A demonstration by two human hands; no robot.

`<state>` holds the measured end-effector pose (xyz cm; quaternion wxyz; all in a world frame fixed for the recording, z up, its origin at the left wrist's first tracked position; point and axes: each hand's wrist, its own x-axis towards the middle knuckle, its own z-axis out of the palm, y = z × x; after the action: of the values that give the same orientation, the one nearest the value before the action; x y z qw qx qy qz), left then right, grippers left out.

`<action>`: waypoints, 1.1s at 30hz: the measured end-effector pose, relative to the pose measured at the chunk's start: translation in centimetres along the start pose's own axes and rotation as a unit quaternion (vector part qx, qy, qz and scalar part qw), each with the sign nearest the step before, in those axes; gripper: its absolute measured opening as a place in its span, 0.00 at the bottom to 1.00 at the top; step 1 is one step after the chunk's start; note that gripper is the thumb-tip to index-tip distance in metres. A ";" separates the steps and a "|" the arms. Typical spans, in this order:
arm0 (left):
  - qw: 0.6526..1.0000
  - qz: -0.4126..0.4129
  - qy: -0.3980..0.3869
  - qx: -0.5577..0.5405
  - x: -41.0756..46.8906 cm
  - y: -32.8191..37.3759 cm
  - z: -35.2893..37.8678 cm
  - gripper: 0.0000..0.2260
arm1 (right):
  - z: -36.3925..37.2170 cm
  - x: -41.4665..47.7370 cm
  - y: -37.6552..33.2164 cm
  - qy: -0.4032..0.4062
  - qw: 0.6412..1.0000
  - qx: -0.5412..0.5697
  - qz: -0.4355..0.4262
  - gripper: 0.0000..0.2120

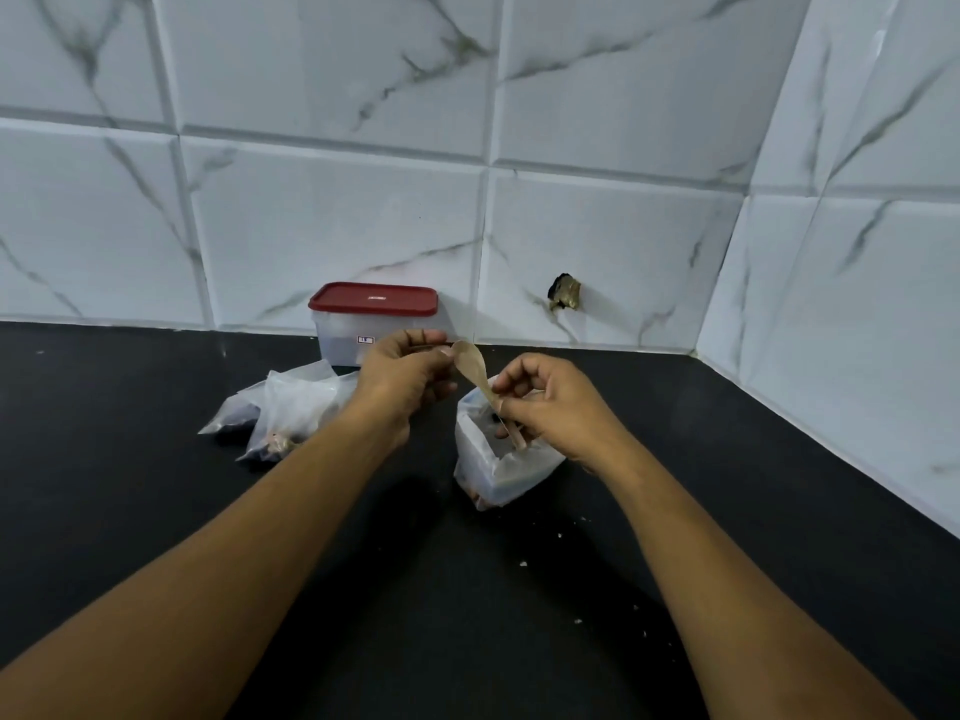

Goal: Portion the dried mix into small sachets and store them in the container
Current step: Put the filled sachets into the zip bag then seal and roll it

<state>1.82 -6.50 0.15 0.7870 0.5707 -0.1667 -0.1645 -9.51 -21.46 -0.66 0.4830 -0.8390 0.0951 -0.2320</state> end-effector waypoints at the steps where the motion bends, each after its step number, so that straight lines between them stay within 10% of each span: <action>1: 1.000 -0.004 -0.004 0.002 0.1 0.2 0.1 0.10 | 0.0 0.2 0.0 -0.005 1.000 -0.007 0.000 0.08; 10: 0.999 -0.006 -0.040 0.015 2.3 -0.3 -0.5 0.12 | -0.2 3.1 -1.6 -0.015 0.991 0.085 0.100 0.07; 17: 0.994 0.010 0.102 0.048 5.4 -2.2 -0.1 0.08 | 0.5 10.2 -1.2 0.050 0.993 -0.054 0.092 0.03; 33: 0.997 0.036 0.061 0.020 6.9 -5.3 -0.6 0.18 | 4.8 20.7 3.7 -0.022 0.964 -0.215 0.154 0.03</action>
<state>7.91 -10.62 -4.57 0.7896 0.5889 -0.1419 -0.0980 11.12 -27.58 0.28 0.3233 -0.9033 0.2597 -0.1101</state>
